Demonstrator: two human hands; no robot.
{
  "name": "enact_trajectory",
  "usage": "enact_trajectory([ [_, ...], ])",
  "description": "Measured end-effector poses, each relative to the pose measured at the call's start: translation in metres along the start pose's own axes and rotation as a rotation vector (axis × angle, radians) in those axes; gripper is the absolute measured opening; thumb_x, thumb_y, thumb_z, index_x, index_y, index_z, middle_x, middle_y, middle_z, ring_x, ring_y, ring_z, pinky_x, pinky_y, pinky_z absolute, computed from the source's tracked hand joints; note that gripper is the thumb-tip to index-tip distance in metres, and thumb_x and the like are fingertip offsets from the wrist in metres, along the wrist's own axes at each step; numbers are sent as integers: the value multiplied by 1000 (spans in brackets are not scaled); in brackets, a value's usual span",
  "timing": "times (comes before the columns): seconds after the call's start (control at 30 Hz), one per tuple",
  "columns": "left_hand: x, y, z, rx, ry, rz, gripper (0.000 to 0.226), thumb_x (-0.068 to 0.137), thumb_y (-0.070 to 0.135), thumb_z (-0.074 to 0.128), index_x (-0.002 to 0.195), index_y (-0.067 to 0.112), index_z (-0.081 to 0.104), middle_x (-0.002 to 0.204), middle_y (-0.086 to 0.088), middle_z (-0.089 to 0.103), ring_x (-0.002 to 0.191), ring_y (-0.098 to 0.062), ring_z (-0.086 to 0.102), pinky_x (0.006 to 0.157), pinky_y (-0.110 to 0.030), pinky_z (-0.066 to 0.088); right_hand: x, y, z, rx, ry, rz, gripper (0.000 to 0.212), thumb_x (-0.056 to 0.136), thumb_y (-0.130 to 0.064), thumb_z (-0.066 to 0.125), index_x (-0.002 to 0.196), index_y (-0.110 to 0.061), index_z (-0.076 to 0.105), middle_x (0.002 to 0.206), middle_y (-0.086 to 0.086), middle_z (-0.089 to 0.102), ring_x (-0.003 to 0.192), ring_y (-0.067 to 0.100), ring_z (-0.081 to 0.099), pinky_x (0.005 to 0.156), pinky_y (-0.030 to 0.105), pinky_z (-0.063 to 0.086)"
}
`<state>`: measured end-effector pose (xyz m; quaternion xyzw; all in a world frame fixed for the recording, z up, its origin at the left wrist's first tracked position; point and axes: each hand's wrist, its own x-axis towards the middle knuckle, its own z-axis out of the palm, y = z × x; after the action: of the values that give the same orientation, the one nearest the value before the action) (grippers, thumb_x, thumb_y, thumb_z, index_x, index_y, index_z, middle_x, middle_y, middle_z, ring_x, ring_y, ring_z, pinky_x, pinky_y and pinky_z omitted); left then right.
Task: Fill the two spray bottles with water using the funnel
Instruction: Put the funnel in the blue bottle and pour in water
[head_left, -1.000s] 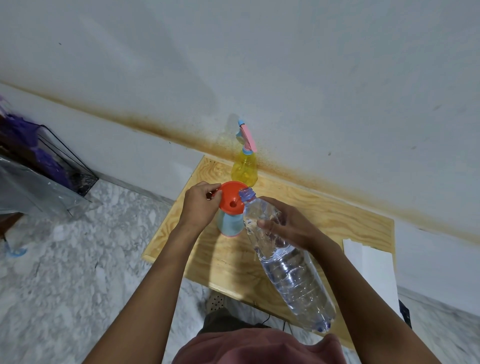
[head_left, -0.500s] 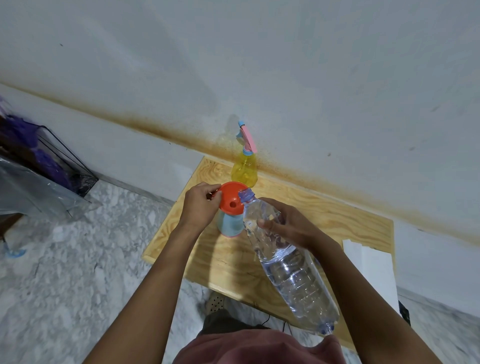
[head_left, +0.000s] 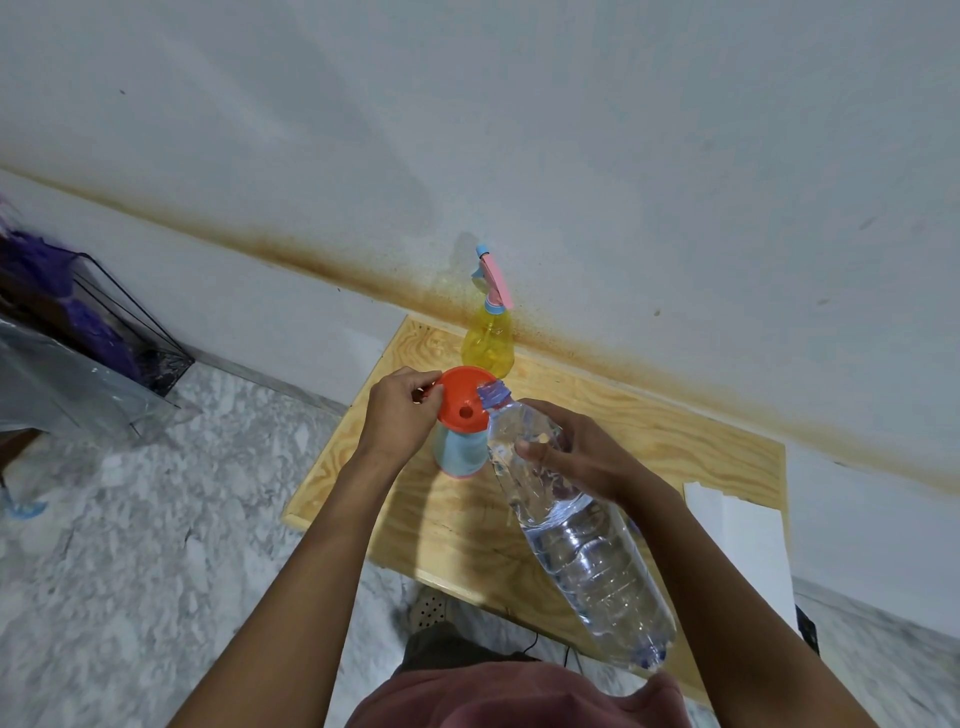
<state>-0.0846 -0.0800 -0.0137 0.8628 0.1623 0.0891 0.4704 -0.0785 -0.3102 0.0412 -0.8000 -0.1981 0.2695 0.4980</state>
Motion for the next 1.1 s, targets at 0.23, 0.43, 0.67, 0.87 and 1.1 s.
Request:
enact_trajectory([
  [0.23, 0, 0, 0, 2, 5, 6, 26, 92, 10, 65, 117, 6, 71, 97, -1, 67, 84, -12, 63, 76, -14, 49, 4, 4, -1, -28, -10, 21, 41, 94, -26, 64, 117, -53, 44, 79, -26, 73, 63, -2, 68, 60, 13, 50],
  [0.43, 0, 1, -1, -9, 6, -5, 26, 92, 9, 65, 117, 5, 71, 98, 0, 67, 82, -10, 62, 67, -1, 42, 4, 9, -5, -35, -34, 22, 42, 95, -21, 63, 124, -42, 41, 69, -32, 69, 60, -8, 65, 57, 8, 48],
  [0.67, 0, 1, 0, -5, 7, -6, 26, 92, 10, 64, 117, 6, 71, 96, 1, 66, 81, -10, 62, 68, -2, 42, 0, 15, -3, -18, 14, 5, 47, 91, -31, 67, 132, -40, 46, 79, -20, 74, 66, 4, 71, 60, 18, 53],
  [0.87, -1, 2, -1, -9, 2, -1, 26, 92, 10, 64, 117, 6, 71, 97, 1, 66, 81, -10, 62, 74, -11, 48, -8, 21, -6, 20, 191, -61, 55, 85, -44, 73, 124, -68, 43, 114, -8, 71, 87, 13, 73, 63, 28, 57],
  [1.1, -2, 4, -2, -1, 2, -2, 26, 93, 9, 64, 117, 6, 71, 98, -1, 67, 87, -15, 64, 75, -12, 45, -14, 26, -23, 17, 606, -211, 68, 83, -53, 65, 141, -23, 46, 130, -1, 64, 117, 19, 63, 91, 57, 53],
])
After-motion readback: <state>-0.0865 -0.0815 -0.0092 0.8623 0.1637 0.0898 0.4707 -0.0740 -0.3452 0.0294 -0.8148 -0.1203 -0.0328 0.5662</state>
